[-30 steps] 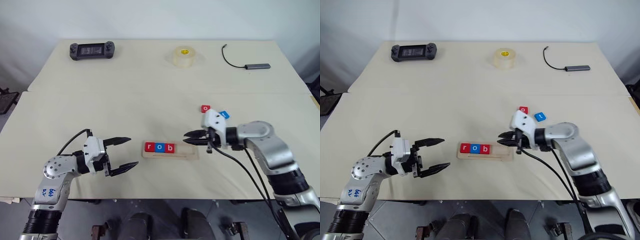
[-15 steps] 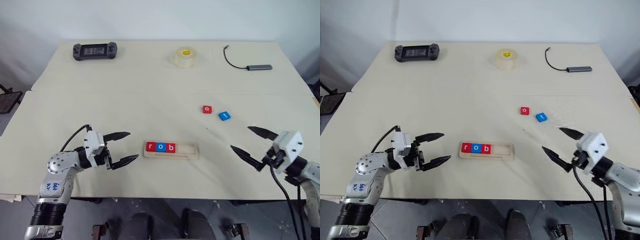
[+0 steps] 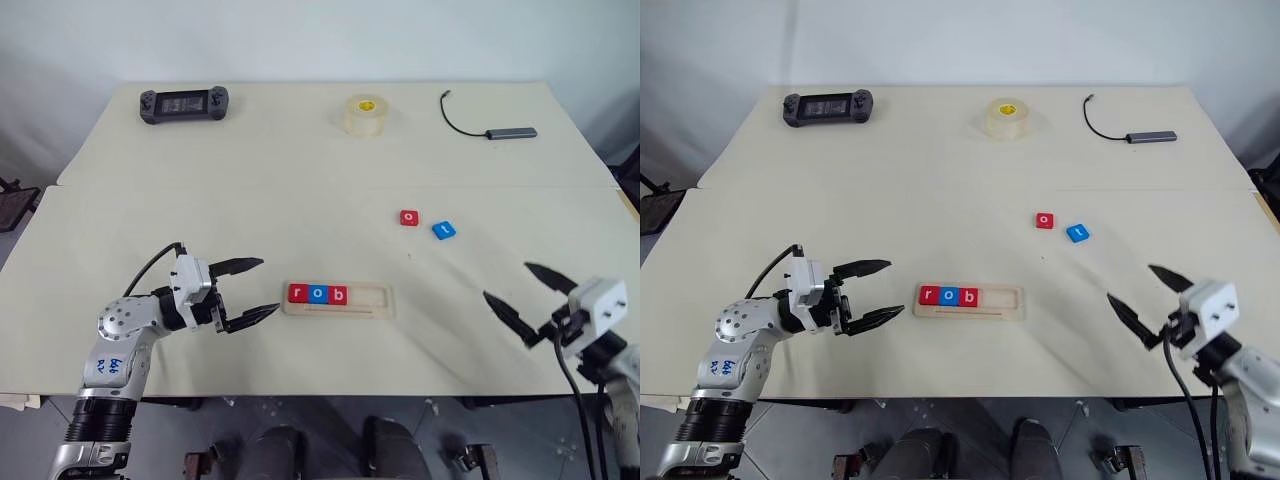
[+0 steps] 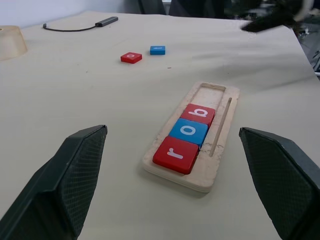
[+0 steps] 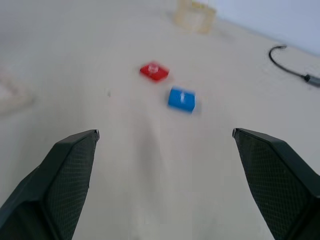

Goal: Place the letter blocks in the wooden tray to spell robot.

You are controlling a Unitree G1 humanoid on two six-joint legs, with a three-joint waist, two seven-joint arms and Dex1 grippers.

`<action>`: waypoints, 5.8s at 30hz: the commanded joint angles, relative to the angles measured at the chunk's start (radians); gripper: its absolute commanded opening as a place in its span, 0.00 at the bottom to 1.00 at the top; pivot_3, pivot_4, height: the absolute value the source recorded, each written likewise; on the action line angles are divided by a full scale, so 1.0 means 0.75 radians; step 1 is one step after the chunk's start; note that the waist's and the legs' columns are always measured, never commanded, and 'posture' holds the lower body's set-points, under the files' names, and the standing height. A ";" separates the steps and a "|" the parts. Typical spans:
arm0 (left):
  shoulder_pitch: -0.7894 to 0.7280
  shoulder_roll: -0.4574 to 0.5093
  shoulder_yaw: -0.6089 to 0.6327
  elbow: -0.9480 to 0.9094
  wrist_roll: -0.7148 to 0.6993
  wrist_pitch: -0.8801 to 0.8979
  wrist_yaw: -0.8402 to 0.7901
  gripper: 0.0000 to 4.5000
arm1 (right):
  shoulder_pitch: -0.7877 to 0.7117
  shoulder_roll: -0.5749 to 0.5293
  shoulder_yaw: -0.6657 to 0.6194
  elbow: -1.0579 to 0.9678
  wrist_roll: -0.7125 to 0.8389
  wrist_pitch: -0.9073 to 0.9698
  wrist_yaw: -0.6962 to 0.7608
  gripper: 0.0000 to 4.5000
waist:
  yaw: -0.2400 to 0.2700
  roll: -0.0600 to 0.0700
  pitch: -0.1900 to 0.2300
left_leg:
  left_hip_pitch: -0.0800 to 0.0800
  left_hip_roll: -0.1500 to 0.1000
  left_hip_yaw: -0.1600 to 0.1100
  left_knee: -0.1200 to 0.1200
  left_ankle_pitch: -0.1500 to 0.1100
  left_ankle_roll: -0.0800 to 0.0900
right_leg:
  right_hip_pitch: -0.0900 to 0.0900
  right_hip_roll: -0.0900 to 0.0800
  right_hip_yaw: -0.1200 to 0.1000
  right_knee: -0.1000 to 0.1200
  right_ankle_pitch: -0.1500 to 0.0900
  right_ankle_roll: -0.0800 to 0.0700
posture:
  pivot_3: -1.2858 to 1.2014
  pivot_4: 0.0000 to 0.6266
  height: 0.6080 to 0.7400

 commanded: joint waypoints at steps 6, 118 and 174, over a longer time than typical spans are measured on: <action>0.012 -0.009 0.010 -0.091 -0.012 0.006 0.049 1.00 | -0.576 -0.079 0.342 0.096 -0.114 0.696 -0.299 1.00 | -0.011 0.000 0.000 | -0.003 0.000 -0.002 0.000 0.000 -0.001 | -0.002 0.000 -0.002 0.000 0.000 -0.001 | 0.52 0.24 1.00; 0.039 -0.003 -0.048 -0.183 -0.033 -0.002 -0.066 1.00 | -0.841 -0.352 0.820 0.842 -0.414 -0.158 0.842 0.68 | -0.009 -0.002 0.001 | -0.005 -0.001 -0.005 -0.001 0.000 0.001 | 0.000 -0.001 -0.007 -0.007 0.000 0.000 | 0.52 0.24 1.00; 0.160 -0.009 -0.015 -0.247 -0.026 -0.018 0.070 1.00 | -0.808 -0.121 0.786 0.032 -0.225 0.548 0.582 0.99 | -0.005 -0.002 0.001 | -0.006 -0.001 -0.007 0.000 -0.001 -0.001 | -0.001 0.000 -0.008 -0.006 0.000 0.000 | 0.52 0.24 1.00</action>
